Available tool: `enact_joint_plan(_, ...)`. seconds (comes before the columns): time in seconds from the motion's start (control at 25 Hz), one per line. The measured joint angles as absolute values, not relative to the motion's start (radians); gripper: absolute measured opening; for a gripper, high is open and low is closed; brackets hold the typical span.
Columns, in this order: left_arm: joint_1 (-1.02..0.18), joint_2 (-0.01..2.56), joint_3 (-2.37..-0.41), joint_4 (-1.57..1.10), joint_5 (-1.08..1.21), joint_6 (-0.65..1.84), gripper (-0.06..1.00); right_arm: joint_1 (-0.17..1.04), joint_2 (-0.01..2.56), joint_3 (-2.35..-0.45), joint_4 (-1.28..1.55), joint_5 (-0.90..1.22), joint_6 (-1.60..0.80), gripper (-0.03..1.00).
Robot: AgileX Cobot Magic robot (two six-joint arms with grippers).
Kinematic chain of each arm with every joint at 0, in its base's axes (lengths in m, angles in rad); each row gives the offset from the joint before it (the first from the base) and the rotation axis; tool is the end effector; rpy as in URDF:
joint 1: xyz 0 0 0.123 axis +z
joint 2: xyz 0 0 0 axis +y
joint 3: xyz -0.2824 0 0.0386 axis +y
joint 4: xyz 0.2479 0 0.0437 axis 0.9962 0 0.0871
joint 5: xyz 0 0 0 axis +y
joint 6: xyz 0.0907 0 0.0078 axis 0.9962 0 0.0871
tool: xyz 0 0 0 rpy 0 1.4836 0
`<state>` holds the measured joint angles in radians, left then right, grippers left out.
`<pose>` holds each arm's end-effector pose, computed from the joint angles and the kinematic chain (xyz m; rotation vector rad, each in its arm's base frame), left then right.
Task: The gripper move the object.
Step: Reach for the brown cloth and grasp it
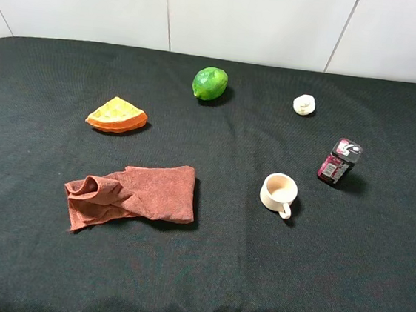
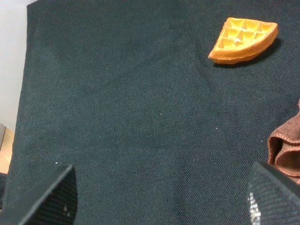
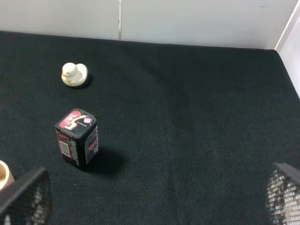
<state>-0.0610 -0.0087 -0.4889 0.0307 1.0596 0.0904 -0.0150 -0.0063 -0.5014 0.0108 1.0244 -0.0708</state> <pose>-0.0047 0.0027 0.2742 0.1534 2.0399 0.0551 -0.0045 0.0009 0.2805 -0.0561 1.9997 -0.0423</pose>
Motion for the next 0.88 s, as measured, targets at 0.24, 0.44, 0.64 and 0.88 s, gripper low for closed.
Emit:
enact_joint_plan(0.24,-0.061,-0.009,-0.489,0.031,1.060,0.090,0.79,-0.015,-0.006,-0.501,0.011,1.024,-0.071,0.69)
enact_joint_plan(0.44,-0.061,-0.009,-0.489,0.031,1.060,0.090,0.79,-0.015,-0.006,-0.501,0.011,1.024,-0.071,0.69)
enact_joint_plan(0.64,-0.061,-0.009,-0.489,0.031,1.060,0.090,0.79,-0.015,-0.006,-0.501,0.011,1.024,-0.071,0.69)
enact_joint_plan(0.88,-0.061,-0.009,-0.489,0.031,1.060,0.090,0.79,-0.015,-0.006,-0.501,0.011,1.024,-0.071,0.69)
